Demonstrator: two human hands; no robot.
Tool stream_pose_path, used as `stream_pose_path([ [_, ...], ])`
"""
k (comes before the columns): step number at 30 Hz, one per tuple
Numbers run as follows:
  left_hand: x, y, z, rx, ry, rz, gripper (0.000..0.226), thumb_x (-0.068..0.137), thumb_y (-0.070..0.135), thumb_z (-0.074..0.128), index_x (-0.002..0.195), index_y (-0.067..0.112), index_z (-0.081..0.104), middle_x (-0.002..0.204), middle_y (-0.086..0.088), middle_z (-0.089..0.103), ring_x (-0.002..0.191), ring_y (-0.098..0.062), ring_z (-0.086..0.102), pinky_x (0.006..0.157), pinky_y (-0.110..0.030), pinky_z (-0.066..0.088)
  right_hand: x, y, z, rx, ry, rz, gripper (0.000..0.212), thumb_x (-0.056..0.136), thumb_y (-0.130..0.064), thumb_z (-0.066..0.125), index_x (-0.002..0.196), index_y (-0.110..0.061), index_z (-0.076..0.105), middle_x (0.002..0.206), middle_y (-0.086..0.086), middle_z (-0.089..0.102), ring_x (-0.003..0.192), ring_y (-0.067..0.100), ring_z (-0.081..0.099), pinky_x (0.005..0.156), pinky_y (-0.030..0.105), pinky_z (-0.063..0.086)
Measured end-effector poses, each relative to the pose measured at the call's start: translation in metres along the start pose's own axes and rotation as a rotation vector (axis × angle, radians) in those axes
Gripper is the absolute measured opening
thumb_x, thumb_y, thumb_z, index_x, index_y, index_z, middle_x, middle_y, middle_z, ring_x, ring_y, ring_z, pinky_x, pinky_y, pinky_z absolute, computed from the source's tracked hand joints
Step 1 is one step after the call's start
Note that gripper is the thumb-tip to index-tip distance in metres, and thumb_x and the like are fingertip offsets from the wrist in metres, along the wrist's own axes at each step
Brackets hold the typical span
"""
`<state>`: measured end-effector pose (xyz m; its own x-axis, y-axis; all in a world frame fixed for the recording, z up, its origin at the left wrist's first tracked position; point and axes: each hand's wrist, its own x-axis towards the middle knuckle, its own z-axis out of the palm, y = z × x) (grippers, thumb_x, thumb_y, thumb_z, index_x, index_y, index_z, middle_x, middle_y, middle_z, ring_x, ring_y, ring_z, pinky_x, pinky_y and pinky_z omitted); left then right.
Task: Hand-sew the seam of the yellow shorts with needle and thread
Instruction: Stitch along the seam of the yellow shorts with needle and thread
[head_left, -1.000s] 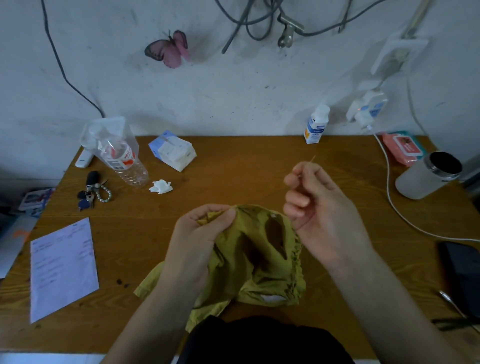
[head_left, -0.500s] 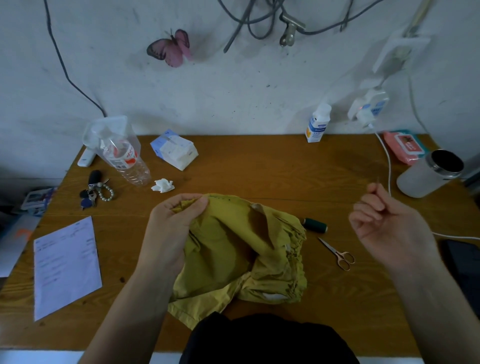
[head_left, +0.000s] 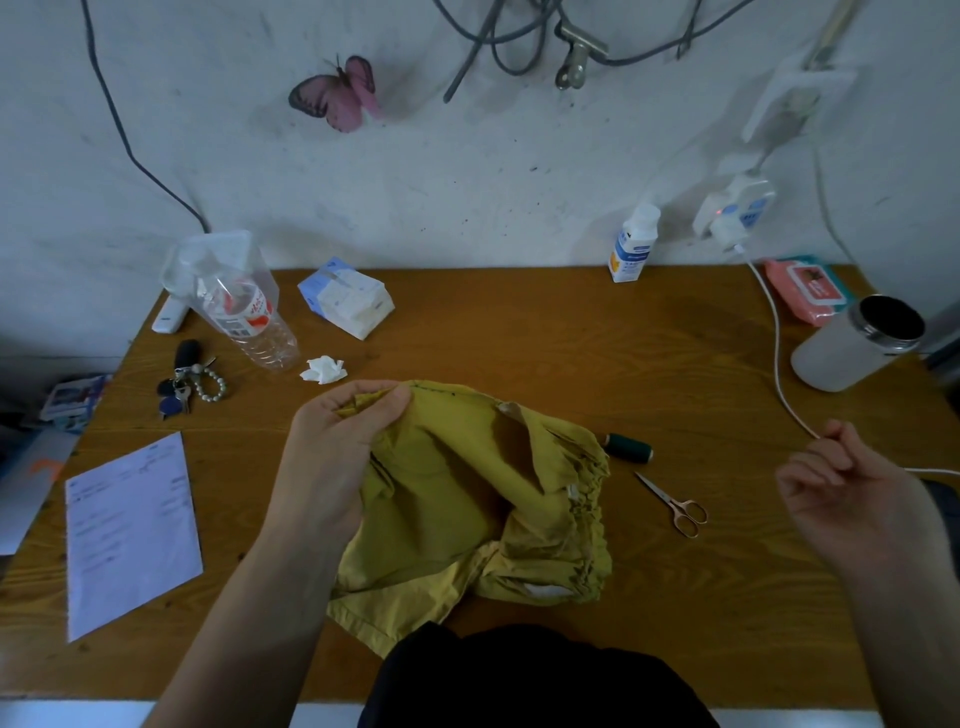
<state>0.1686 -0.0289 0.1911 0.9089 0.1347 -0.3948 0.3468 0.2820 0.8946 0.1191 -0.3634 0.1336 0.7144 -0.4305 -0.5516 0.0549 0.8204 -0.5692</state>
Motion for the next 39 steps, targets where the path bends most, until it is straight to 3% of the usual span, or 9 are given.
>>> stream_pose_path([
  [10, 0.002, 0.003, 0.000, -0.002, 0.025, 0.010, 0.013, 0.081, 0.002, 0.064, 0.071, 0.009, 0.069, 0.060, -0.007, 0.071, 0.055, -0.016, 0.068, 0.050, -0.023, 0.054, 0.009, 0.001, -0.017, 0.025, 0.124, 0.004, 0.020, 0.097, -0.027, 0.040, 0.082, -0.022, 0.053, 0.055, -0.012, 0.040, 0.045, 0.001, 0.035, 0.051, 0.011, 0.030],
  [15, 0.003, 0.004, -0.001, -0.008, 0.025, 0.015, 0.023, 0.082, 0.001, 0.063, 0.063, 0.013, 0.072, 0.061, -0.008, 0.071, 0.055, -0.017, 0.069, 0.050, -0.023, 0.054, 0.011, 0.003, -0.019, 0.029, 0.151, 0.024, 0.021, 0.097, -0.027, 0.040, 0.083, -0.022, 0.054, 0.055, -0.012, 0.041, 0.043, 0.001, 0.036, 0.049, 0.012, 0.031],
  [22, 0.002, 0.004, 0.001, 0.007, -0.006, -0.006, 0.006, 0.071, 0.008, 0.068, 0.068, 0.011, 0.073, 0.064, -0.007, 0.073, 0.057, -0.016, 0.070, 0.051, -0.022, 0.055, 0.009, 0.012, -0.011, -0.061, 0.115, 0.030, 0.019, 0.096, -0.026, 0.044, 0.086, -0.019, 0.058, 0.057, -0.010, 0.042, 0.043, 0.002, 0.038, 0.043, 0.013, 0.036],
  [25, -0.003, 0.007, 0.005, 0.034, -0.060, -0.025, 0.006, 0.062, 0.014, 0.069, 0.062, 0.015, 0.076, 0.064, -0.008, 0.073, 0.058, -0.017, 0.070, 0.051, -0.023, 0.055, -0.003, 0.022, 0.004, -0.247, -0.014, 0.009, 0.018, 0.094, -0.023, 0.047, 0.097, -0.016, 0.063, 0.058, -0.009, 0.047, 0.048, 0.002, 0.042, 0.047, 0.015, 0.039],
  [29, -0.012, 0.009, 0.011, 0.050, -0.120, -0.031, 0.007, 0.060, 0.014, 0.070, 0.063, 0.015, 0.076, 0.065, -0.010, 0.073, 0.057, -0.018, 0.070, 0.051, -0.023, 0.055, -0.032, 0.044, 0.037, -0.563, -0.359, -0.061, 0.019, 0.084, -0.023, 0.052, 0.098, -0.018, 0.064, 0.059, -0.008, 0.050, 0.053, 0.005, 0.046, 0.049, 0.017, 0.044],
  [33, -0.020, 0.012, 0.015, 0.063, -0.194, -0.050, 0.009, 0.059, 0.015, 0.070, 0.067, 0.014, 0.077, 0.067, -0.012, 0.073, 0.059, -0.020, 0.071, 0.052, -0.024, 0.055, -0.058, 0.065, 0.072, -0.975, -0.684, -0.297, 0.018, 0.092, -0.009, 0.046, 0.086, -0.017, 0.060, 0.057, -0.009, 0.052, 0.053, 0.004, 0.046, 0.052, 0.016, 0.042],
  [39, -0.031, 0.015, 0.019, 0.115, -0.290, -0.042, 0.013, 0.058, 0.020, 0.072, 0.069, 0.015, 0.077, 0.069, -0.011, 0.074, 0.061, -0.021, 0.071, 0.054, -0.026, 0.056, -0.081, 0.081, 0.104, -1.183, -0.955, -0.613, 0.012, 0.090, -0.017, 0.051, 0.085, -0.022, 0.061, 0.061, -0.014, 0.054, 0.054, 0.004, 0.049, 0.051, 0.013, 0.038],
])
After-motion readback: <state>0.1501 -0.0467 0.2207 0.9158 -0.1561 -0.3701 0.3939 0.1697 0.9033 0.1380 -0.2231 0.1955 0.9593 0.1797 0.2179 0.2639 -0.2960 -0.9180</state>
